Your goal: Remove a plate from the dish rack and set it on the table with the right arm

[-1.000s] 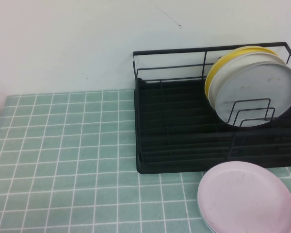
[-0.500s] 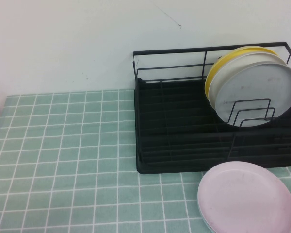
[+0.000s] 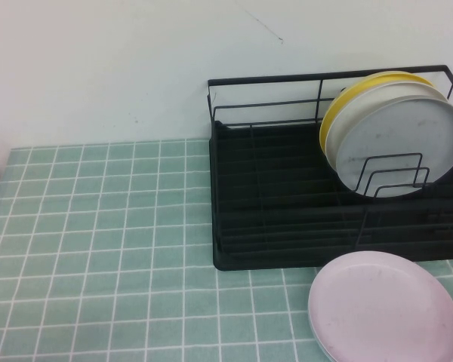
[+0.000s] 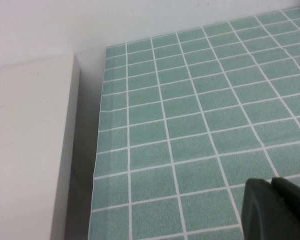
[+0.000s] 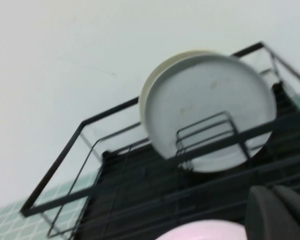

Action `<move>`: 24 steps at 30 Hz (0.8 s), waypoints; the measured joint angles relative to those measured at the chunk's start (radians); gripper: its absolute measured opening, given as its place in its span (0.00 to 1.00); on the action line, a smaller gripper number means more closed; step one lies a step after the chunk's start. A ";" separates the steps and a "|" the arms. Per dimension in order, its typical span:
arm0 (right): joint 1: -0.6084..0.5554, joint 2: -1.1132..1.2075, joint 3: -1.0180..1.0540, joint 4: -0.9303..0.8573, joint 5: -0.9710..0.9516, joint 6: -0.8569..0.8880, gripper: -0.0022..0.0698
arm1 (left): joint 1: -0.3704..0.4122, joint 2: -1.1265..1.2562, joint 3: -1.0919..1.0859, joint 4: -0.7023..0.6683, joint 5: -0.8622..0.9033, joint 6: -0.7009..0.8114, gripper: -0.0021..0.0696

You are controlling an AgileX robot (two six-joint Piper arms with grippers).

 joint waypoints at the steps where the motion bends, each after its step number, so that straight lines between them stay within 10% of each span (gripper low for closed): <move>1: 0.000 0.000 0.000 0.011 0.015 0.002 0.03 | 0.000 0.000 0.000 0.000 0.000 0.000 0.02; 11: 0.000 0.358 -0.254 -0.009 0.164 -0.101 0.03 | 0.000 0.000 0.000 0.000 0.000 0.000 0.02; 24: 0.000 1.075 -0.783 -0.043 0.286 -0.704 0.04 | 0.000 0.000 0.000 0.000 0.000 0.000 0.02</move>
